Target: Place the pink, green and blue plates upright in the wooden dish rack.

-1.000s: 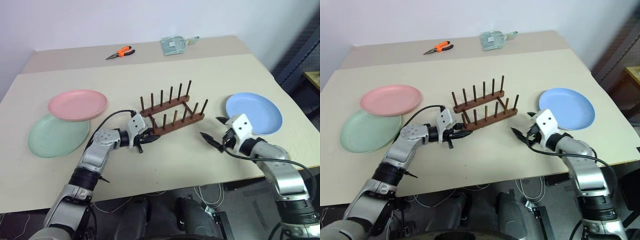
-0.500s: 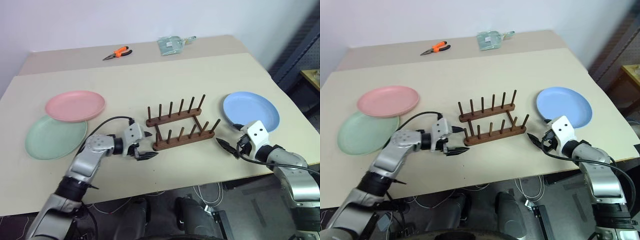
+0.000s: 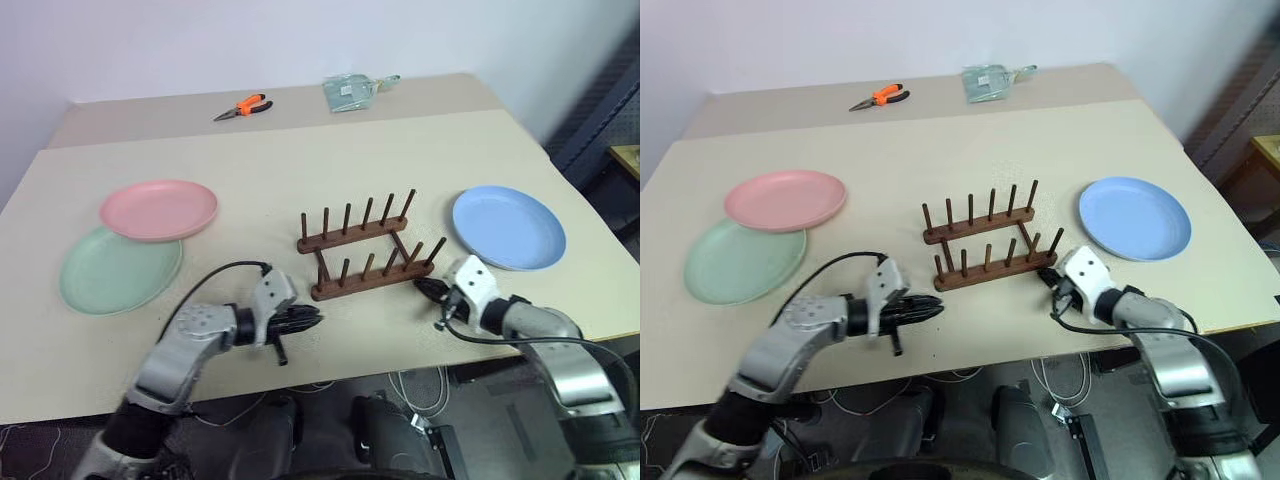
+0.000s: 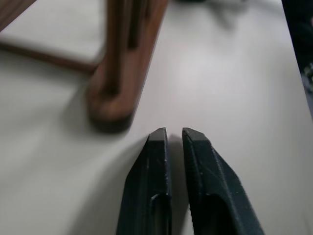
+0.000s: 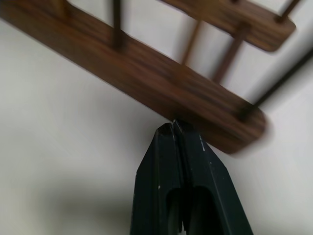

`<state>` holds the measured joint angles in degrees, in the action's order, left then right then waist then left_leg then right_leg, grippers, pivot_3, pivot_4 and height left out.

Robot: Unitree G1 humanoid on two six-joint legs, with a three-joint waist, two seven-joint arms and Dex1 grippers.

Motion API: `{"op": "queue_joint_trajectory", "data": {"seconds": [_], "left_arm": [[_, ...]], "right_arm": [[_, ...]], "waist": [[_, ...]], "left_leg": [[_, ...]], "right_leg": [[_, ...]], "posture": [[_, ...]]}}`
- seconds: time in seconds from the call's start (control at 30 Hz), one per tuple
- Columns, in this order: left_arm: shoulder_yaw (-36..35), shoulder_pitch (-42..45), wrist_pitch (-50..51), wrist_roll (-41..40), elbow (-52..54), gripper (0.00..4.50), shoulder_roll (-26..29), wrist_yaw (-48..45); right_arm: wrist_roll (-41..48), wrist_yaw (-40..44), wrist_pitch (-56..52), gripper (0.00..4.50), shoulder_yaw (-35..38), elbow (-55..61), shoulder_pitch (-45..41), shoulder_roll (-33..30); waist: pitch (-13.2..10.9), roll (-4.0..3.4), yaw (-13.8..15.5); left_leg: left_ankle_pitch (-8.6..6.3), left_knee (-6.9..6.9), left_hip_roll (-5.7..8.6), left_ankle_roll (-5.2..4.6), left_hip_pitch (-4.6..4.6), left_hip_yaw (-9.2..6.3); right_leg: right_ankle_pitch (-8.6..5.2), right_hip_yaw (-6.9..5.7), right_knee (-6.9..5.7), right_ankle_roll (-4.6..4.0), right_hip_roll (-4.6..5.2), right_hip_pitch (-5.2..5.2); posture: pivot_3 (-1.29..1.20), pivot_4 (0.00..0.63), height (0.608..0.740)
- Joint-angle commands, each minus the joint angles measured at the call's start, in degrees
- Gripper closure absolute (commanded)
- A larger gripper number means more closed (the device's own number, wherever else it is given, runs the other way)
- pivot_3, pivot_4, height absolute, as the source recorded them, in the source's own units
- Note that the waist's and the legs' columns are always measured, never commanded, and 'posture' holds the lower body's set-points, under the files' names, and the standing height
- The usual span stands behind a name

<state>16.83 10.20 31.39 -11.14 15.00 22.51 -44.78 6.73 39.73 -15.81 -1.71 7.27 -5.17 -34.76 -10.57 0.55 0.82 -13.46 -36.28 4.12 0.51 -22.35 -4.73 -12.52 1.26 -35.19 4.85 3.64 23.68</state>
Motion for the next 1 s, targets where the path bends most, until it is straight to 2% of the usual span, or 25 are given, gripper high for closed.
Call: {"op": "queue_joint_trajectory", "data": {"seconds": [0.03,0.17,0.43,0.67,0.7,0.77,0.83,0.93,1.0], "left_arm": [[-0.83,1.7,-1.07,4.16,-6.7,4.08,-3.24,8.12],[-4.48,5.03,-1.92,4.09,-12.75,4.08,-6.35,13.74],[-6.74,9.51,-6.21,4.46,-20.27,4.08,-6.89,17.5],[-7.2,9.38,-6.91,4.28,-20.16,4.08,-6.19,17.79],[-7.64,8.79,-6.32,3.79,-19.09,4.12,-5.74,17.45],[-9.21,7.32,-5.13,3.32,-15.56,3.6,-3.9,17.18],[-12.21,6.78,-4.72,2.94,-12.38,2.76,-2.8,18.86],[-16.8,7.76,-3.58,2.47,-9.32,1.45,-2.5,22.7],[-21.08,9.38,-3.03,2.01,-7.14,0.45,-2.68,26.23]], "right_arm": [[-3.53,-3.54,1.35,4.5,-1.25,-2.91,-3.53,1.47],[-6.26,-7.31,3.07,4.5,-2.58,-8.21,-8.93,4.59],[-8.89,-9.58,6.68,4.5,-3.5,-17.23,-16.36,7.15],[-7.24,-7.45,6.87,4.5,-2.9,-16.91,-16.63,7.15],[-6.17,-5.98,6.34,4.26,-2.67,-15.77,-16.12,6.78],[-3.84,-3.39,5.2,3.68,-2.01,-12.52,-15.08,6.22],[-3.05,-2.33,4.75,2.62,-1.89,-10.15,-14.41,5.88],[-3.21,-2.02,4.72,1.29,-2.18,-8.17,-13.77,5.62],[-3.21,-1.79,4.71,0.27,-2.43,-7.25,-13.49,5.68]], "waist": [[0.02,-0.01,-0.06],[0.03,0.01,-0.19],[0.06,-0.03,-0.83],[0.06,-0.03,-1.56],[0.06,-0.03,-1.61],[0.06,-0.03,-1.84],[0.05,-0.04,-1.96],[0.04,-0.03,-1.68],[0.03,-0.01,-1.35]], "left_leg": [[0.0,-0.01,0.01,0.0,0.03,0.01],[0.0,-0.03,0.0,0.0,0.2,-0.03],[0.01,0.05,0.0,0.0,0.27,0.01],[0.01,0.09,0.0,0.01,0.29,0.01],[0.01,0.09,0.0,0.01,0.29,0.0],[0.01,0.11,-0.01,0.01,0.3,0.0],[0.0,0.18,-0.03,0.01,0.3,0.01],[0.0,0.16,-0.04,0.01,0.25,-0.01],[0.0,0.09,-0.02,0.01,0.14,-0.03]], "right_leg": [[0.0,0.0,-0.01,0.0,0.0,-0.03],[-0.12,-0.04,-0.02,0.19,-0.03,-0.21],[0.1,-0.03,-0.07,0.15,-0.08,-0.17],[0.12,-0.03,-0.08,0.2,-0.08,-0.17],[0.12,-0.03,-0.09,0.2,-0.09,-0.17],[0.12,-0.03,-0.1,0.21,-0.09,-0.16],[0.11,0.0,-0.1,0.21,-0.09,-0.11],[0.11,-0.01,-0.14,0.21,-0.09,-0.04],[0.11,-0.04,-0.13,0.21,-0.08,0.01]], "posture": [[0.0,0.15,0.74],[0.0,0.15,0.74],[0.0,0.15,0.74],[0.0,0.15,0.74],[0.0,0.15,0.74],[0.0,0.15,0.74],[0.0,0.15,0.74],[0.0,0.15,0.74],[0.0,0.15,0.74]]}}
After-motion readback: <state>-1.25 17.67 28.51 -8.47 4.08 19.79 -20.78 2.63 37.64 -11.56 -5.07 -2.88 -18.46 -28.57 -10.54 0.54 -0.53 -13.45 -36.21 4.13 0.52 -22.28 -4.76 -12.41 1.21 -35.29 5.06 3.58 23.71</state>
